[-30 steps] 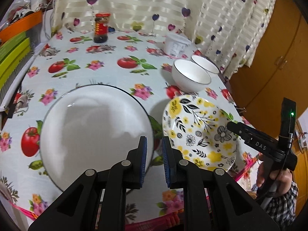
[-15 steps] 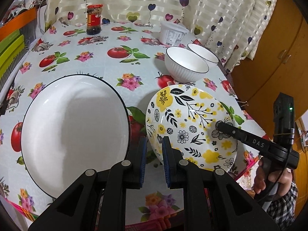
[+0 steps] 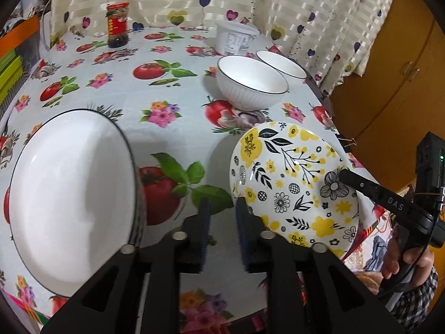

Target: Organize plates and bowls

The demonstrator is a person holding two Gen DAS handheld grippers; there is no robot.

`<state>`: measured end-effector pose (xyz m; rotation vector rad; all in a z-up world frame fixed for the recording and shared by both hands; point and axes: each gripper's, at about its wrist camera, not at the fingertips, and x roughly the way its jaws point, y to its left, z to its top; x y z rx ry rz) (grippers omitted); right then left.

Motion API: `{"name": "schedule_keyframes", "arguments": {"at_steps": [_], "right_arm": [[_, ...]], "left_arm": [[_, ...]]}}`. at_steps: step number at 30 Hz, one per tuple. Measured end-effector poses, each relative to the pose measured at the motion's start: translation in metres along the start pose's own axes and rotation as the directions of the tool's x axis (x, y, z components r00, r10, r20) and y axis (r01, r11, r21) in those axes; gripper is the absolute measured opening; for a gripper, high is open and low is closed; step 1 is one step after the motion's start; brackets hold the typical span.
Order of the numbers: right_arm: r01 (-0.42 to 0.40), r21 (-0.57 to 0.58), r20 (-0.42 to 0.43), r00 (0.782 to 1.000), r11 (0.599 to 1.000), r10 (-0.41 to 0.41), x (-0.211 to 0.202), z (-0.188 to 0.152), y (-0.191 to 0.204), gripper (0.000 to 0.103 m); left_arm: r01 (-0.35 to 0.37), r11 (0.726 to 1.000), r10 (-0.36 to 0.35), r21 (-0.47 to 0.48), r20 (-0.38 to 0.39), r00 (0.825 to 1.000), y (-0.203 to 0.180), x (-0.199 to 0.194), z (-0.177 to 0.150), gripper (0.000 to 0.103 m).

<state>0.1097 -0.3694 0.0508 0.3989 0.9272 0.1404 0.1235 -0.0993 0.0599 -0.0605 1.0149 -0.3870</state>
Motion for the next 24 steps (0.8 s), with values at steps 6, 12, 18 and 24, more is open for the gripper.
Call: {"name": "schedule_keyframes", "arguments": {"at_steps": [6, 12, 18, 24], "right_arm": [[0.014, 0.016, 0.011, 1.0, 1.0, -0.014, -0.011, -0.005, -0.014, 0.008], [0.031, 0.027, 0.016, 0.999, 0.999, -0.031, -0.017, -0.006, -0.02, 0.008], [0.07, -0.048, 0.015, 0.997, 0.996, -0.069, -0.015, -0.01, -0.011, 0.013], [0.103, -0.094, -0.016, 0.994, 0.99, -0.105, 0.001, -0.015, -0.01, 0.036]], "left_arm": [[0.035, 0.999, -0.035, -0.005, -0.015, 0.999, -0.009, 0.007, 0.002, 0.032], [0.077, 0.997, -0.076, 0.017, -0.041, 0.996, -0.02, 0.019, 0.005, 0.032], [0.081, 0.996, -0.079, 0.035, -0.061, 0.995, -0.026, 0.034, 0.008, 0.032], [0.077, 0.997, -0.075, 0.025, -0.082, 0.994, -0.023, 0.046, 0.008, 0.032]]}}
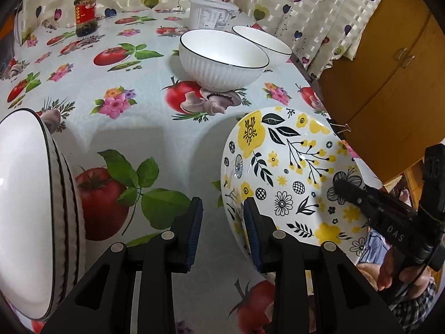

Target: Organize plates and bowls

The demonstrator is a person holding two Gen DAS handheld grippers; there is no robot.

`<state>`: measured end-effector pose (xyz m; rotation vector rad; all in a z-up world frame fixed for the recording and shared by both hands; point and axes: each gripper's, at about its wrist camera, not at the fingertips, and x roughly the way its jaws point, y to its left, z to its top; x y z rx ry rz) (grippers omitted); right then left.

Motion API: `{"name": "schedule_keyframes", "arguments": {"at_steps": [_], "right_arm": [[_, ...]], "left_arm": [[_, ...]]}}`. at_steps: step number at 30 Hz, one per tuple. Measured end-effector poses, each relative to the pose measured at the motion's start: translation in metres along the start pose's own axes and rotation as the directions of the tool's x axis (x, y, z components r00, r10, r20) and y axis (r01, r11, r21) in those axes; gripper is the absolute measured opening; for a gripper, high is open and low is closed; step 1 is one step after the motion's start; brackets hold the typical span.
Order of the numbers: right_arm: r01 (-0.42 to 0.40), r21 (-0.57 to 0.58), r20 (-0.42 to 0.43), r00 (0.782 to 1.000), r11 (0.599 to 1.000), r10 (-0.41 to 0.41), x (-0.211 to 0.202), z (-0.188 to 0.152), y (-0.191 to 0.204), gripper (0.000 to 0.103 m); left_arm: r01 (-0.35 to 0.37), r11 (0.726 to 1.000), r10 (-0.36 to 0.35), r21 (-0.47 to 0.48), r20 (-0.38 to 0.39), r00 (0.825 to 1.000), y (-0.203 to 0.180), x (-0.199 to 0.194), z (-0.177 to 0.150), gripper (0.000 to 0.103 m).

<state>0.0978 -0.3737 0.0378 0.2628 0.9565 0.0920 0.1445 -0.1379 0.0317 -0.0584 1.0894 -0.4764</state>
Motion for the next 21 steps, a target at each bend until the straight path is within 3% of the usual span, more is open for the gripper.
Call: {"name": "schedule_keyframes", "arguments": {"at_steps": [9, 15, 21], "right_arm": [[0.028, 0.004, 0.021, 0.999, 1.0, -0.028, 0.003, -0.002, -0.003, 0.035], [-0.004, 0.001, 0.033, 0.999, 1.0, 0.004, 0.001, -0.002, 0.002, 0.015], [0.004, -0.001, 0.034, 0.999, 1.0, -0.004, 0.001, -0.003, 0.007, 0.013]], "left_arm": [[0.006, 1.0, -0.006, -0.005, 0.015, 1.0, 0.001, 0.001, 0.0, 0.03], [0.016, 1.0, -0.016, 0.003, 0.016, 1.0, -0.002, 0.002, 0.0, 0.025], [0.025, 1.0, -0.025, 0.009, 0.022, 0.999, -0.003, 0.002, -0.001, 0.022]]}}
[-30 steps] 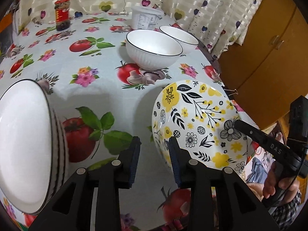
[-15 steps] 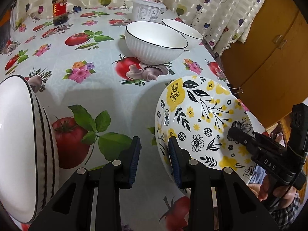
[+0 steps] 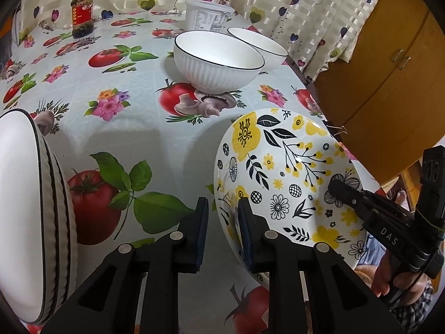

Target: Organize plates and bowls

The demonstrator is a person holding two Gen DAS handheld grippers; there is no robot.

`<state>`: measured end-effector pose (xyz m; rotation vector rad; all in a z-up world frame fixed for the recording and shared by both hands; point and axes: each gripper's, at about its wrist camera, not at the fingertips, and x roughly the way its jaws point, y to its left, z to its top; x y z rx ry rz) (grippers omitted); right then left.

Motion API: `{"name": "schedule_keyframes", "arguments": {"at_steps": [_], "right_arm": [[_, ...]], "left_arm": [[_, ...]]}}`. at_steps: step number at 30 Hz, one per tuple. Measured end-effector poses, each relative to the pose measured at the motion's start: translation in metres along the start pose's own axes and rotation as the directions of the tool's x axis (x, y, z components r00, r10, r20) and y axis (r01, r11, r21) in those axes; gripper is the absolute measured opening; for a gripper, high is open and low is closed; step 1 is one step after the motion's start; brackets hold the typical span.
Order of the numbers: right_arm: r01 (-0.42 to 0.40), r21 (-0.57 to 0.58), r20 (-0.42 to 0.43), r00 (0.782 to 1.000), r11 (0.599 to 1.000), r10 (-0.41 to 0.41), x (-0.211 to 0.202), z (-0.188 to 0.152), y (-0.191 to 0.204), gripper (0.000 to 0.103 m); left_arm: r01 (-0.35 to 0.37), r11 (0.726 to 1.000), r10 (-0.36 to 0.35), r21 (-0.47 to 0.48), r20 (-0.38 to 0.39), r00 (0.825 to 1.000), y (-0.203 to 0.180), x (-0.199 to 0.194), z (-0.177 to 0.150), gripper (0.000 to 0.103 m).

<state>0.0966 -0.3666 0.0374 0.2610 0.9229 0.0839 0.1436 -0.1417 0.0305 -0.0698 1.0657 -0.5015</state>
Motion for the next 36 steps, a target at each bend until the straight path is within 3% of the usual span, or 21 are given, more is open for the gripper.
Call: {"name": "schedule_keyframes", "arguments": {"at_steps": [17, 24, 32, 36], "right_arm": [[0.017, 0.017, 0.002, 1.0, 1.0, -0.017, 0.002, 0.009, -0.003, 0.014], [0.044, 0.027, 0.047, 0.998, 0.999, -0.045, -0.007, 0.021, -0.012, 0.036], [0.068, 0.047, 0.091, 0.993, 0.997, -0.072, -0.014, 0.053, -0.019, 0.04], [0.036, 0.036, 0.092, 0.995, 0.999, -0.039, -0.008, 0.072, -0.01, 0.04]], "left_arm": [[0.009, 1.0, -0.009, 0.003, 0.01, 1.0, -0.003, -0.002, 0.006, 0.022], [0.011, 1.0, -0.011, -0.015, 0.01, 1.0, 0.011, -0.008, 0.017, 0.022], [-0.001, 1.0, 0.001, -0.001, 0.042, 0.999, 0.017, -0.022, 0.041, 0.022], [-0.02, 1.0, 0.021, -0.012, 0.057, 0.998, 0.029, -0.026, 0.066, 0.022]]}}
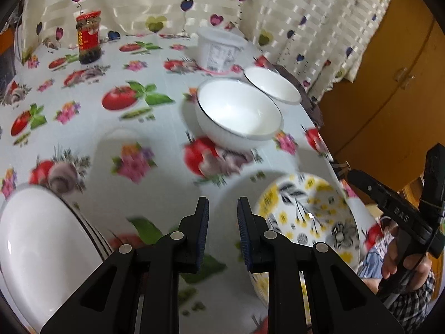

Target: Organize plates and bowls

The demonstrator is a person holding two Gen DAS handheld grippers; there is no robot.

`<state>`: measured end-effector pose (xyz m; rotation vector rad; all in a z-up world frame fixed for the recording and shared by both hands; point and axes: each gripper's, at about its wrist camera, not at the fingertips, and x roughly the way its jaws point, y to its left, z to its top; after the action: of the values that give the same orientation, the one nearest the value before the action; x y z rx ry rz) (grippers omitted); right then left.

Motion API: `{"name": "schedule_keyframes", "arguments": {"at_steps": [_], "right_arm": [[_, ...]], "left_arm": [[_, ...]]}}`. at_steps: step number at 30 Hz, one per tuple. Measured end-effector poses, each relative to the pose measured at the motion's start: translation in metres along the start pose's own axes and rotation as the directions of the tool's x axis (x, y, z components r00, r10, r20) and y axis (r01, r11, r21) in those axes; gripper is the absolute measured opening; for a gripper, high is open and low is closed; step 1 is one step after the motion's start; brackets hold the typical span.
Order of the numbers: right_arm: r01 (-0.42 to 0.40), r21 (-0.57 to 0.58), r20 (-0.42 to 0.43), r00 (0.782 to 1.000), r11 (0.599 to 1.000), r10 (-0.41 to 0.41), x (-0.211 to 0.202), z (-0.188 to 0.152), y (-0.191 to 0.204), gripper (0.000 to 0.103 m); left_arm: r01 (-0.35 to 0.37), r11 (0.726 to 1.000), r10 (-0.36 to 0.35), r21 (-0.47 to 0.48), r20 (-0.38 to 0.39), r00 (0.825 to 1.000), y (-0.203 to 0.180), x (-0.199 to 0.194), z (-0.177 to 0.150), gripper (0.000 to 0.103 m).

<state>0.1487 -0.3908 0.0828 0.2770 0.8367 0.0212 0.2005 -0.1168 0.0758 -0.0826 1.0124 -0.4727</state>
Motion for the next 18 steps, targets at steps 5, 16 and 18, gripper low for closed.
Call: {"name": "schedule_keyframes", "arguments": {"at_steps": [5, 16, 18], "right_arm": [[-0.025, -0.027, -0.02, 0.999, 0.999, 0.025, 0.017, 0.025, 0.018, 0.04], [-0.07, -0.041, -0.087, 0.994, 0.997, 0.066, 0.06, 0.057, 0.046, 0.04], [-0.067, -0.037, -0.095, 0.993, 0.997, 0.063, 0.066, 0.062, 0.049, 0.04]], "left_arm": [[-0.017, 1.0, 0.017, 0.013, 0.008, 1.0, 0.011, 0.006, 0.035, 0.022], [0.0, 0.999, 0.003, 0.045, -0.049, 0.999, 0.023, 0.046, 0.09, 0.022], [0.003, 0.999, -0.001, 0.044, -0.052, 0.999, 0.023, 0.054, 0.098, 0.022]]}}
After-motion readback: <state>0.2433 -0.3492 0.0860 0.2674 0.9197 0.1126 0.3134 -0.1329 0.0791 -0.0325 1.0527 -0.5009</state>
